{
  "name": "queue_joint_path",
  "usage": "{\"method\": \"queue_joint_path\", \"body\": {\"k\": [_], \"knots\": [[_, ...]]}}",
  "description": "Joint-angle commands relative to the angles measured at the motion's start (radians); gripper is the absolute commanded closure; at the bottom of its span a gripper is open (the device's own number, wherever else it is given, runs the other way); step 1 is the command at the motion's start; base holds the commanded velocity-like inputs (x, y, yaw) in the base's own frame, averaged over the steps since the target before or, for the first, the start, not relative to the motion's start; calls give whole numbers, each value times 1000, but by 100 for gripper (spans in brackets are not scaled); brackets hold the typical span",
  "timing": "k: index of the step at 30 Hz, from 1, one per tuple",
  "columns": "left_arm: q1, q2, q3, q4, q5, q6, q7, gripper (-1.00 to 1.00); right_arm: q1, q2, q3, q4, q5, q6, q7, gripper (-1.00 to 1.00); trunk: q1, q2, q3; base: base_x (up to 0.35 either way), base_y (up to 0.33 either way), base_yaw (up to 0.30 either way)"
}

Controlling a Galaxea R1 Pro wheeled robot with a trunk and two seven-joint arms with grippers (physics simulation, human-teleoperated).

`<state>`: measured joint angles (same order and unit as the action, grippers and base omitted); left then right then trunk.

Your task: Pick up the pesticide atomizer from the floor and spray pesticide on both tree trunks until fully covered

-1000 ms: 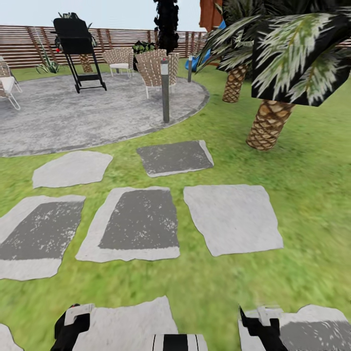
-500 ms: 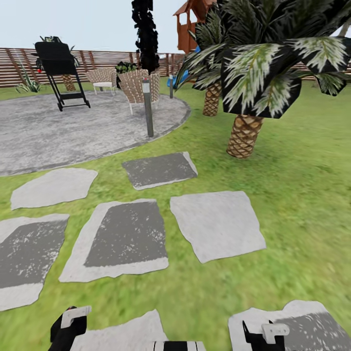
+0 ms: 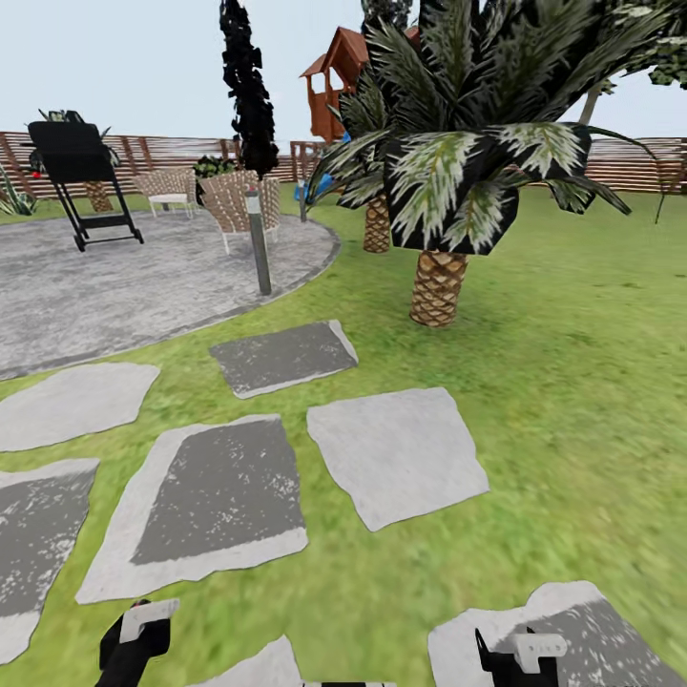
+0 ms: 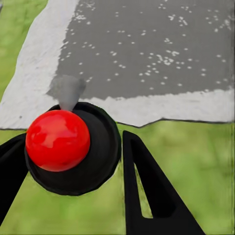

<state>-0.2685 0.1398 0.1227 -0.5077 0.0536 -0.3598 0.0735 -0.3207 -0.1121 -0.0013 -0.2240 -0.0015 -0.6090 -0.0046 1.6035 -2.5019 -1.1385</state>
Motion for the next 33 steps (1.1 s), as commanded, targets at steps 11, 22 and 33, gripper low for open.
{"method": "queue_joint_path", "body": {"k": [11, 22, 33], "knots": [[0, 0, 0, 0, 0, 0, 0, 100, 0, 1, 1, 0, 1, 0, 0, -100, -15, 23, 52, 0, 0, -246], [0, 0, 0, 0, 1, -3, 0, 100, 0, 4, 1, 0, 1, 0, 0, -100, -57, 100, 88, 0, 0, -292], [0, 0, 0, 0, 2, -3, 1, 100, 0, 5, 1, 0, 1, 0, 0, -100, -99, 177, 123, 0, 0, -300]]}}
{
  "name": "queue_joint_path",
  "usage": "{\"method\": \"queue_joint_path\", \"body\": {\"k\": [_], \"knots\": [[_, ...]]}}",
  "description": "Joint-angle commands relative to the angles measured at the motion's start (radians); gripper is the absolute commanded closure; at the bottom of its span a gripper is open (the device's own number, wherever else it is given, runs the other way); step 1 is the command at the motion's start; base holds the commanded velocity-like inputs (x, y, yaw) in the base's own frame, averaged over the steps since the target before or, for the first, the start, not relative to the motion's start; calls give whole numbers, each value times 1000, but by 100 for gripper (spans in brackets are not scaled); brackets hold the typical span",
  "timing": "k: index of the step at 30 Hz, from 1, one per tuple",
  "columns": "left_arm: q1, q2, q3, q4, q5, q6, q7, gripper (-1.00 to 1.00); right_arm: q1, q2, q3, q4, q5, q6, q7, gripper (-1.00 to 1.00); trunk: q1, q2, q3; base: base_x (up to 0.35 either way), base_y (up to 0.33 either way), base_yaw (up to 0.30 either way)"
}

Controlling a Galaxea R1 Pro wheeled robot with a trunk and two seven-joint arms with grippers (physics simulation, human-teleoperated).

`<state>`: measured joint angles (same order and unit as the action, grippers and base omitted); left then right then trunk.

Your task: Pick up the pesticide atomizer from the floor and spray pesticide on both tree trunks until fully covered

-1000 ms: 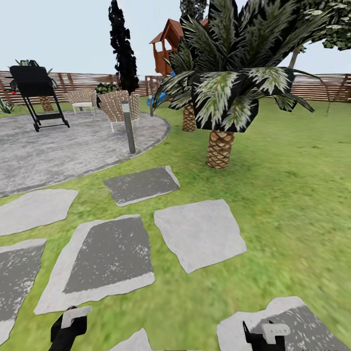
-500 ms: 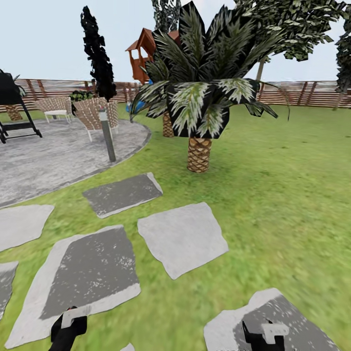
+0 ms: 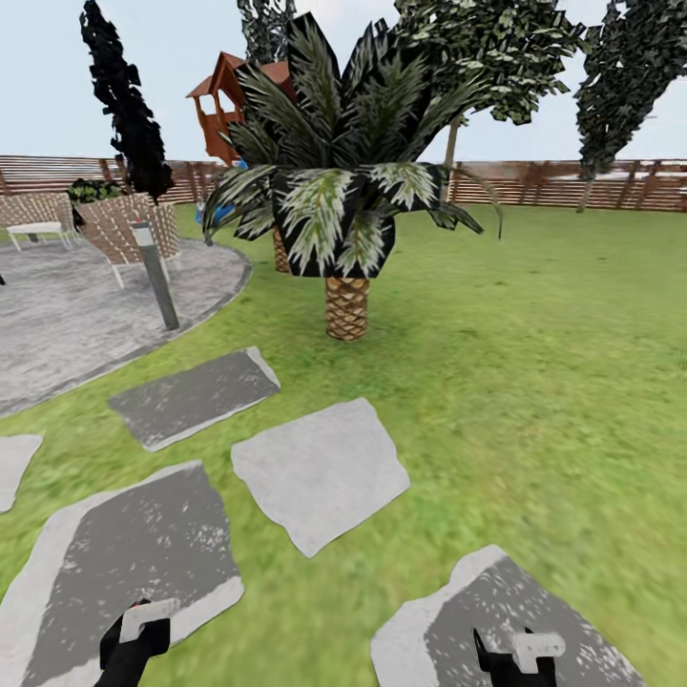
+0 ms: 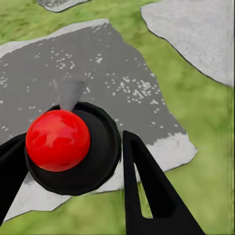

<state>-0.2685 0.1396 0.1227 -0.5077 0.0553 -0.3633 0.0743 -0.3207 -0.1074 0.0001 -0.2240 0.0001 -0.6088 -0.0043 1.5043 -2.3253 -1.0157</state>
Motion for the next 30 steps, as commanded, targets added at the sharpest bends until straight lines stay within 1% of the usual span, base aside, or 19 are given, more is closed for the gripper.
{"method": "queue_joint_path", "body": {"k": [1, 11, 21, 30], "knots": [[0, 0, 0, 0, 0, -1, 1, 100, 0, 0, 0, 0, 0, 0, 0, -100, -4, 7, 3, 0, 0, -300], [0, 0, 0, 0, 0, 0, 1, 100, 0, 2, 0, 0, 0, 0, 1, -100, -42, 77, 35, 0, 0, -300], [2, -2, -1, -1, -3, -3, 4, 100, 0, 2, 0, 0, 0, 0, 1, -100, -42, 77, 35, 0, -3, -298], [1, -3, -1, -2, -9, -2, 5, 100, 0, 3, 0, 0, 0, 0, 0, -100, -42, 77, 35, 2, -227, -82]]}}
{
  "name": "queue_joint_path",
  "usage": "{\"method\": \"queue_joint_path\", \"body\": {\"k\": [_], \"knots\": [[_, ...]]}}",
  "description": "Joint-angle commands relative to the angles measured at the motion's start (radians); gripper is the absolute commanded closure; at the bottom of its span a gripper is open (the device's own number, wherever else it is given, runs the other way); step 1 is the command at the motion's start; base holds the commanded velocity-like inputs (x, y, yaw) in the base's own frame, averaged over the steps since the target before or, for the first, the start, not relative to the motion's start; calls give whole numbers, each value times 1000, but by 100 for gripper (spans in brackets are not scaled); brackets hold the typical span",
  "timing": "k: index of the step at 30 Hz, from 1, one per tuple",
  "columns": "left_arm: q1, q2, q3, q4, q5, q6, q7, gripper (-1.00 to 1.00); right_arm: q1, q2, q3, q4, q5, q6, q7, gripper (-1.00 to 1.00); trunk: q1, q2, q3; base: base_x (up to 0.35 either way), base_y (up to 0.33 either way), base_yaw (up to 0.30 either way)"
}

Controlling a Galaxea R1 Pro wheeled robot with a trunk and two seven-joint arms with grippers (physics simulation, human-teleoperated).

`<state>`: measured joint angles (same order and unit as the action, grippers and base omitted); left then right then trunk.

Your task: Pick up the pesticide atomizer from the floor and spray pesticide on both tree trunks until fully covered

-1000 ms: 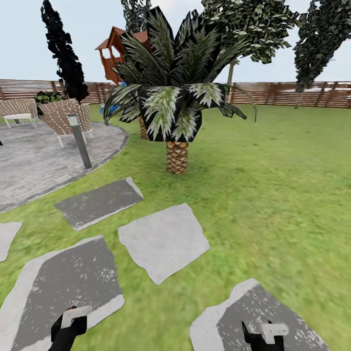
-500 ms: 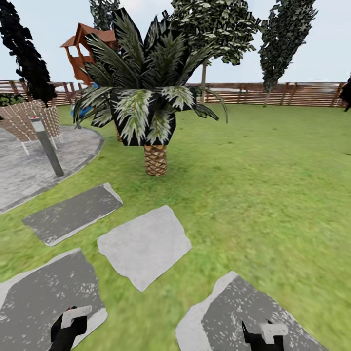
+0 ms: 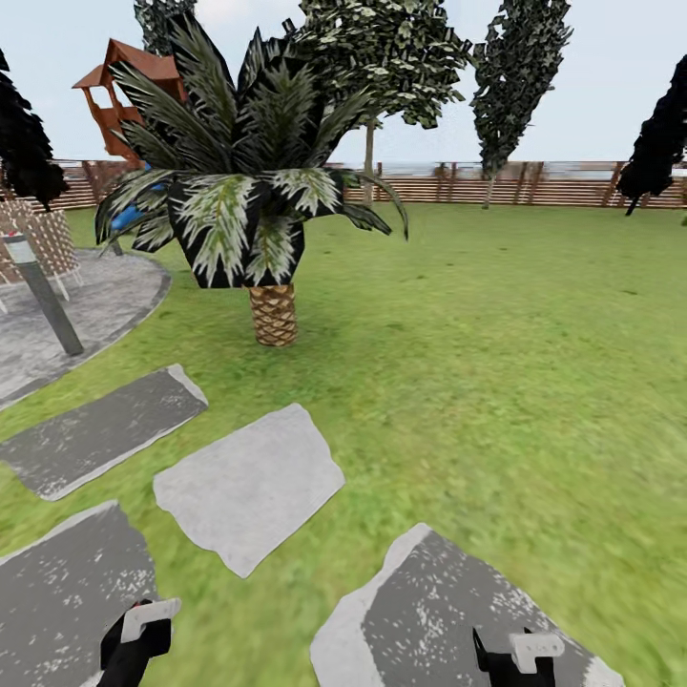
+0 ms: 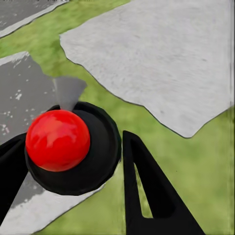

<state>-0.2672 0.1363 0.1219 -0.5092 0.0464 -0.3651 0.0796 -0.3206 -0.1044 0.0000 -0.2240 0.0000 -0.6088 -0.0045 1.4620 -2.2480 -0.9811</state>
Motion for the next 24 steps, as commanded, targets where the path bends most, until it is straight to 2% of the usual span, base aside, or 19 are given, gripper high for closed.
{"method": "queue_joint_path", "body": {"k": [1, 24], "knots": [[0, 0, 0, 0, 0, 0, 0, 100, 0, 0, 0, 0, 0, 0, 0, -100, 0, 0, 0, 29, -263, -178], [0, 3, 2, 0, 8, 2, 3, 100, 0, 0, 0, 0, 0, 0, 0, -100, 0, 0, 0, 34, -269, -262]]}}
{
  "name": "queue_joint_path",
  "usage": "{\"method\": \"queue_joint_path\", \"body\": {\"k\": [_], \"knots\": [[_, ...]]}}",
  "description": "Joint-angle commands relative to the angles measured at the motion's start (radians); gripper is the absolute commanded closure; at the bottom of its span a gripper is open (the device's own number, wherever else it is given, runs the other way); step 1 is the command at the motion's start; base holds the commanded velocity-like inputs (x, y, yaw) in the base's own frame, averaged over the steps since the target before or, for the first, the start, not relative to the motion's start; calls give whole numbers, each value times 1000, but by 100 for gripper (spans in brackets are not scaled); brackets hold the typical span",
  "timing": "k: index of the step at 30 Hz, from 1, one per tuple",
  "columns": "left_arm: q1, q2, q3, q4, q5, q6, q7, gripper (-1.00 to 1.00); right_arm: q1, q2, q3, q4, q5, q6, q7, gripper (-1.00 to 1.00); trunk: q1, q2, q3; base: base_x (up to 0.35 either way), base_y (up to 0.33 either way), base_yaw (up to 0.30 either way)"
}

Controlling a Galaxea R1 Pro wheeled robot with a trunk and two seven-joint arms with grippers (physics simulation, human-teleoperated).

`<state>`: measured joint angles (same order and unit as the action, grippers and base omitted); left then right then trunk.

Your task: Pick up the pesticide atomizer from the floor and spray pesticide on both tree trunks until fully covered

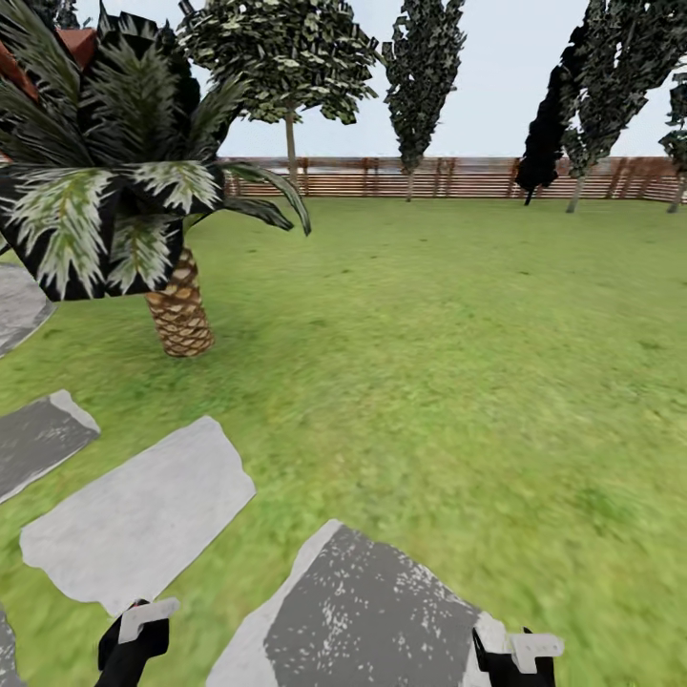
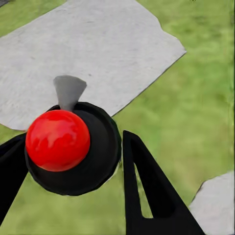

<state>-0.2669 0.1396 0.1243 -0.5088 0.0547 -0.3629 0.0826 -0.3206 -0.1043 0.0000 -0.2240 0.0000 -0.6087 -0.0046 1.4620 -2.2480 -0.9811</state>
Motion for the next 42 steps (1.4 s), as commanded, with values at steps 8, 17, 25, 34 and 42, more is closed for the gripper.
{"method": "queue_joint_path", "body": {"k": [8, 17, 25, 34, 42], "knots": [[0, 1, 1, 1, 0, 2, 3, 100, 0, 1, -3, -4, -3, -1, -1, -100, 0, 0, 0, 121, -271, -267], [0, 2, 1, 1, 1, 2, 3, 100, 0, 2, -3, -6, -3, 0, -1, -100, 0, 0, 0, 149, -244, -288], [0, 0, 0, 1, 1, 2, 3, 100, 0, 2, -3, -6, -3, 0, -2, -100, 0, 0, 0, 160, -228, -300], [0, -1, 0, 1, 1, 2, 2, 100, 0, 2, -3, -5, -3, 0, 0, -100, 0, 0, 0, 168, -228, -300], [-1, 0, 1, 1, 2, 5, 6, 100, 0, 2, -4, -5, -3, 1, 0, -100, 0, 0, 0, 171, -228, -300]]}}
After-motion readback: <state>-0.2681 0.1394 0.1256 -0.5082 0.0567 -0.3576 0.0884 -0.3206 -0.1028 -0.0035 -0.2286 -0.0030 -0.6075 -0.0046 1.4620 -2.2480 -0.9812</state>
